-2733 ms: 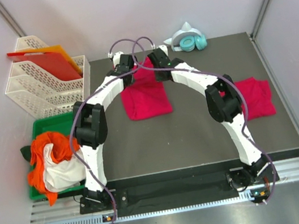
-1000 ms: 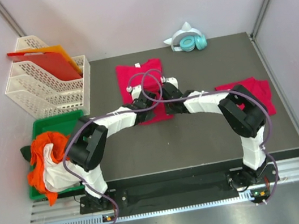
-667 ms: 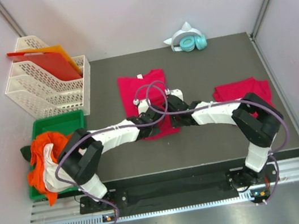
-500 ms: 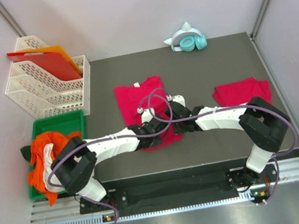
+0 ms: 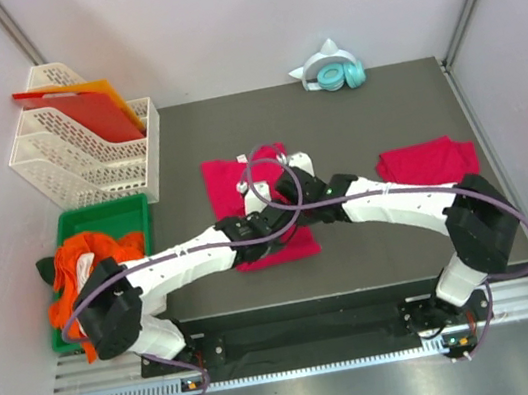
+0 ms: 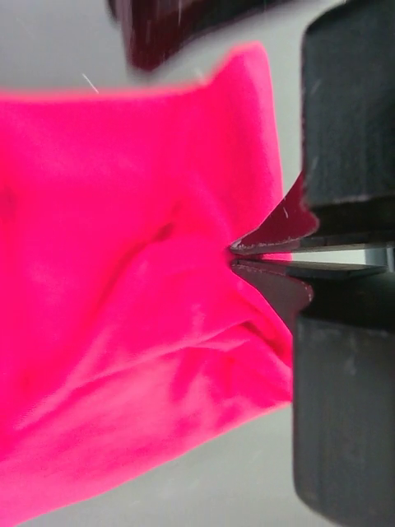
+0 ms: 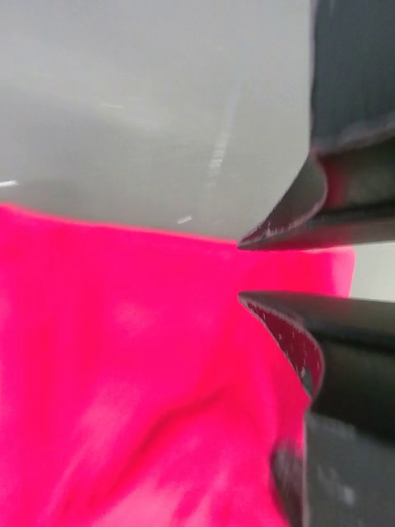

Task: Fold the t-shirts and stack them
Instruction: Fold the folded rectangular tshirt in 1/3 of the way

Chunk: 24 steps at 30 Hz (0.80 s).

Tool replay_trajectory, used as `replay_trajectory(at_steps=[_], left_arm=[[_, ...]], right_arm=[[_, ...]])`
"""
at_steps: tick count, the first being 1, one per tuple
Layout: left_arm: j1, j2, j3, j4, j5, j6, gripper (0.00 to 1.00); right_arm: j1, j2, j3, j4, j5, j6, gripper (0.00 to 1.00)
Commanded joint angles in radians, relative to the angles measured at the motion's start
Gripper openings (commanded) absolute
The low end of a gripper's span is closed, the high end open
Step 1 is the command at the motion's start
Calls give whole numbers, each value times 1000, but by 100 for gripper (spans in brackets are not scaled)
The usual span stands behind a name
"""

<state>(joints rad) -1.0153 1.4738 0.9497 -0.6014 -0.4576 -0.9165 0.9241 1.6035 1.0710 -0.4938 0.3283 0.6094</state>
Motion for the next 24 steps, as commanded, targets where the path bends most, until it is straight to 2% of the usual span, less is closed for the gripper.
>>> replay_trajectory(at_steps=[1, 7, 10, 12, 16, 24], left_arm=[[3, -72, 101, -23, -119, 41, 14], [1, -101, 75, 31, -118, 21, 16], [1, -104, 32, 43, -95, 5, 12], [1, -119, 0, 80, -81, 1, 8], [1, -148, -78, 120, -72, -15, 6], [0, -149, -104, 121, -70, -27, 4]], right_arm=[[-13, -4, 203, -23, 66, -92, 32], [-39, 75, 285, -26, 45, -123, 34], [-67, 94, 262, 24, -12, -123, 34], [-82, 139, 264, 50, -34, -125, 31], [-90, 216, 305, 66, -75, -137, 19], [-91, 259, 313, 100, -101, -134, 13]])
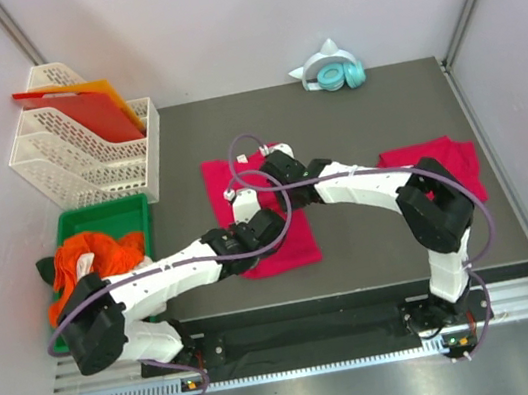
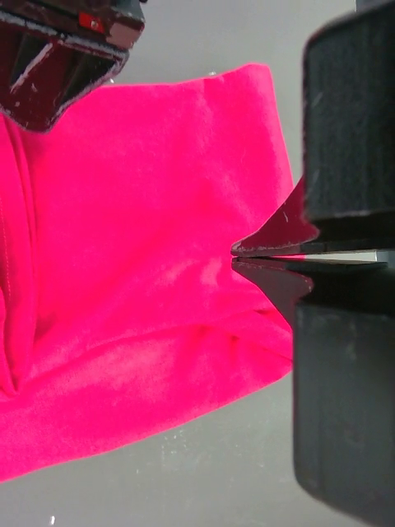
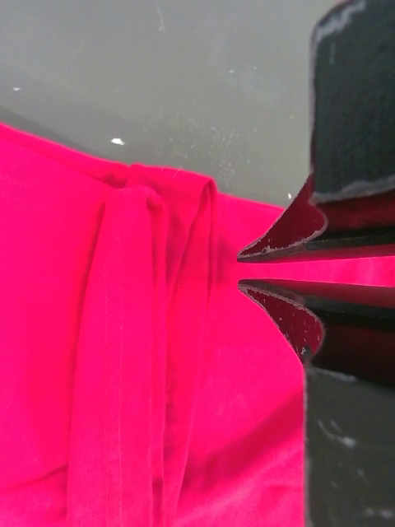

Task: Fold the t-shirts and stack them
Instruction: Fold the folded rectangular tshirt in 1/3 of the way

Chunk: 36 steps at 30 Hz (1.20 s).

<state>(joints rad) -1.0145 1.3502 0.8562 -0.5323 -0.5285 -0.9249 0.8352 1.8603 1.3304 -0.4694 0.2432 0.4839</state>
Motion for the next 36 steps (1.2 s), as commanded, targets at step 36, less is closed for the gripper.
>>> replay_trajectory(at_steps=[36], left_arm=[[-50, 171, -34, 106, 101, -71, 0]], right_arm=[[-151, 341, 457, 14, -77, -5, 11]])
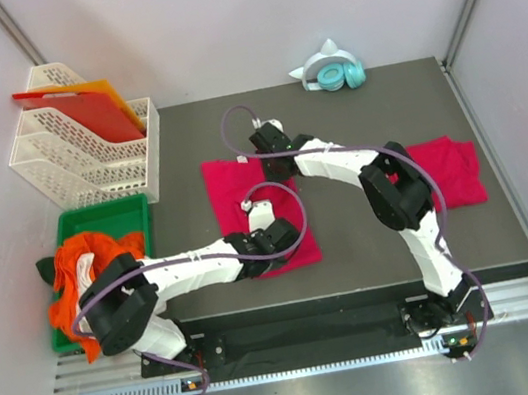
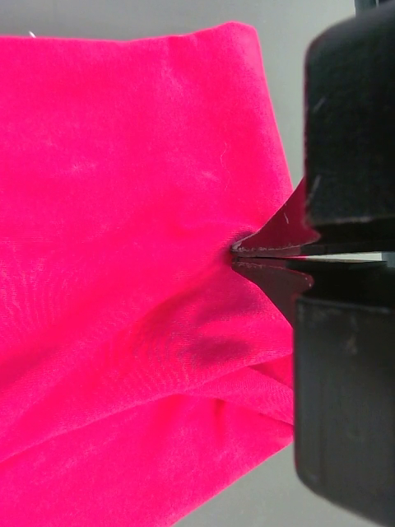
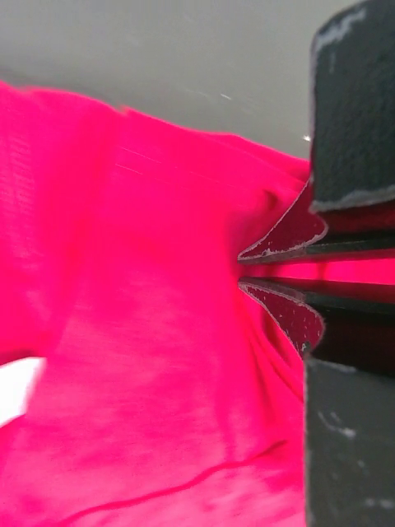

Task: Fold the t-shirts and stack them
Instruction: Fold the folded rectangular tshirt in 1/3 of the way

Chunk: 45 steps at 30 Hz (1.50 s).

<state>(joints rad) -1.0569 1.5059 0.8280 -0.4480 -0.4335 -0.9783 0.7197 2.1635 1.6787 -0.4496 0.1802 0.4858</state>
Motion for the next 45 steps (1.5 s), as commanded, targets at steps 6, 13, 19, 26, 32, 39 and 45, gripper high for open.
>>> replay_trajectory(at_steps=[6, 13, 19, 26, 32, 39, 45], left_arm=[[-8, 37, 2, 3, -1, -20, 0], [-8, 8, 13, 2, -30, -10, 0], [-8, -32, 6, 29, -63, 18, 0], [-8, -1, 33, 31, -47, 32, 0], [-8, -12, 33, 32, -40, 32, 0], [-8, -26, 36, 19, -50, 36, 0], [-8, -24, 28, 19, -28, 30, 0]], right_arm=[[-51, 65, 216, -6, -19, -32, 11], [12, -154, 51, 41, -53, -50, 12], [109, -350, -256, 89, -67, -3, 11], [155, -328, -418, 138, -64, 43, 0], [149, -240, -386, 140, -47, 45, 0], [126, -176, -335, 121, -45, 48, 0], [73, -154, -304, 123, -39, 46, 0]])
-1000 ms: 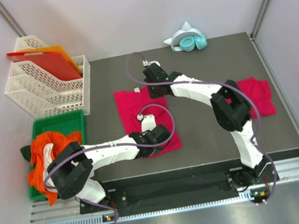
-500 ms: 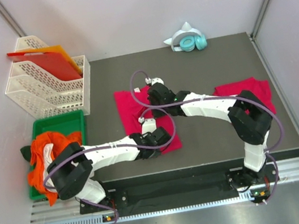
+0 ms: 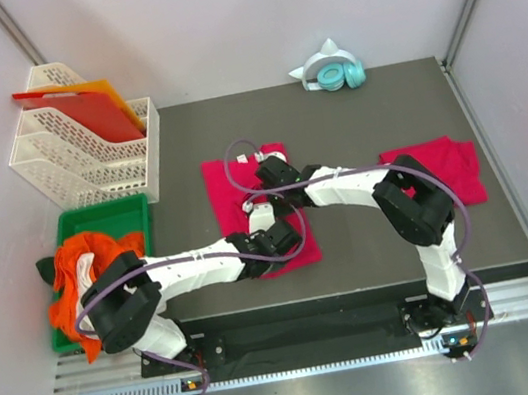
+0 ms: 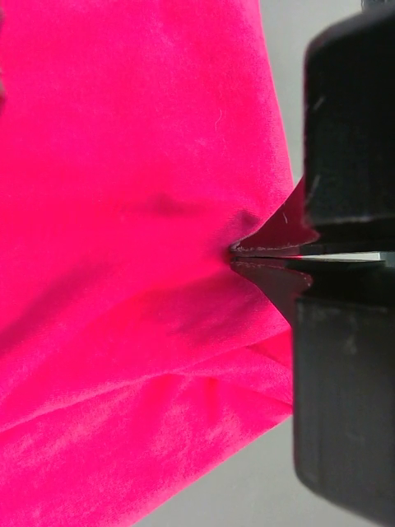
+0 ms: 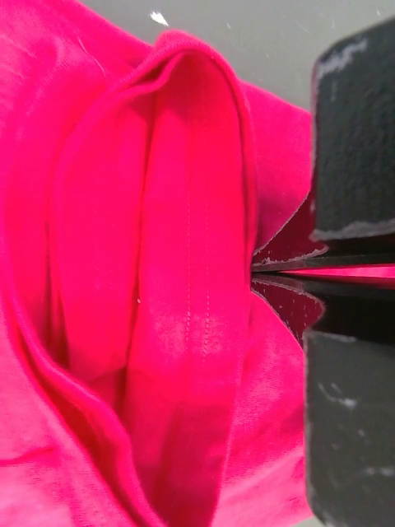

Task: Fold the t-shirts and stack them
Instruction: Fold the folded rectangular tshirt in 1/3 of the way

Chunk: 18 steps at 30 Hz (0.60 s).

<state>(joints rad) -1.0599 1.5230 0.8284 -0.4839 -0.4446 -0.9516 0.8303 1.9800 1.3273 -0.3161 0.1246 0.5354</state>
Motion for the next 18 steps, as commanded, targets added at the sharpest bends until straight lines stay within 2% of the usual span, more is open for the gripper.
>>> replay_trajectory(at_steps=[1, 18], left_arm=[[-5, -41, 23, 54, -14, 1, 0], [-9, -40, -6, 48, 12, -18, 0]], right_arm=[[-48, 36, 70, -15, 15, -6, 0], [-138, 236, 404, -95, 13, -34, 0]])
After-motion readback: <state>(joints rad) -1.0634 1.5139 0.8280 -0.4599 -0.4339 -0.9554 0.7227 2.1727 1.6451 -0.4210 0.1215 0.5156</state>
